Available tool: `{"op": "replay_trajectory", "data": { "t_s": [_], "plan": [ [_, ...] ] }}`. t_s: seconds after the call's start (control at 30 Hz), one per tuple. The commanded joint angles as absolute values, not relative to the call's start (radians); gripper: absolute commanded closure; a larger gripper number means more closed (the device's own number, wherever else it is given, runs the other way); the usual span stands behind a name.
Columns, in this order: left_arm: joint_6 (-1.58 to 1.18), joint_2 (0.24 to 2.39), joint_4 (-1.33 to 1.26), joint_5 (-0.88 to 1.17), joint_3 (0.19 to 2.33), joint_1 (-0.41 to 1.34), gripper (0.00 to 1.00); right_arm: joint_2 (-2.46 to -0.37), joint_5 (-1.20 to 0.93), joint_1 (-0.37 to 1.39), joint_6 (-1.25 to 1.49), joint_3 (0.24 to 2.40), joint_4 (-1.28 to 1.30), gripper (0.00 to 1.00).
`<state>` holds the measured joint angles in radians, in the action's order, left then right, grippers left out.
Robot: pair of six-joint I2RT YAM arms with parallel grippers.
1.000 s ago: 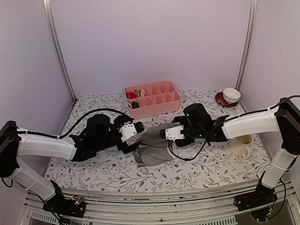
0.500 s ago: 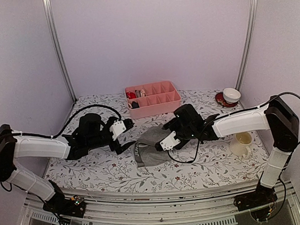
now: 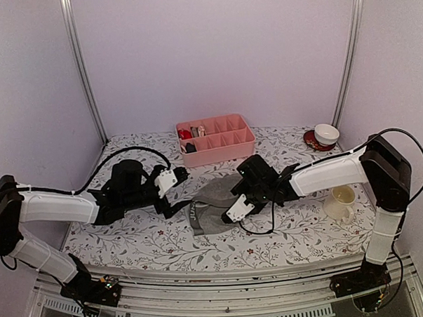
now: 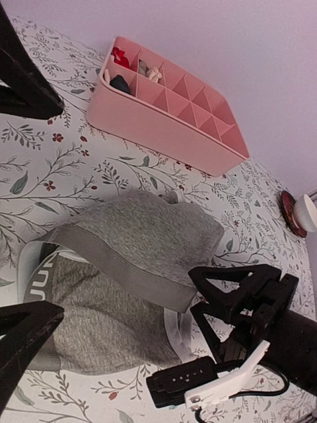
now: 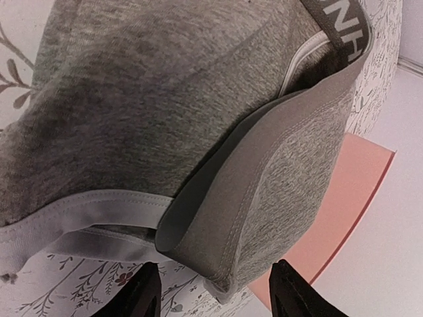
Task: Roll the underwear
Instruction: Pick up the underwear from the center of the board.
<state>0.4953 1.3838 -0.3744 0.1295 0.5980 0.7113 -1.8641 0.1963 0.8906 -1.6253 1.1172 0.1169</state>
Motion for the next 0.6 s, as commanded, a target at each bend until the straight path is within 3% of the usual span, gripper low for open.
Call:
{"op": "replay_trajectory", "data": {
  "t_s": [0.0, 0.33, 0.57],
  "plan": [
    [0.481, 1.382, -0.355, 0.146, 0.62, 0.695, 0.02, -1.892, 0.248, 0.91, -1.683, 1.088, 0.05, 0.45],
    [0.478, 1.391, -0.347, 0.155, 0.626, 0.69, 0.02, -1.92, 0.267, 0.923, -1.719, 1.073, 0.007, 0.45],
    [0.477, 1.397, -0.342, 0.157, 0.63, 0.687, 0.02, -1.932, 0.274, 0.925, -1.725, 1.084, -0.015, 0.6]
  ]
}}
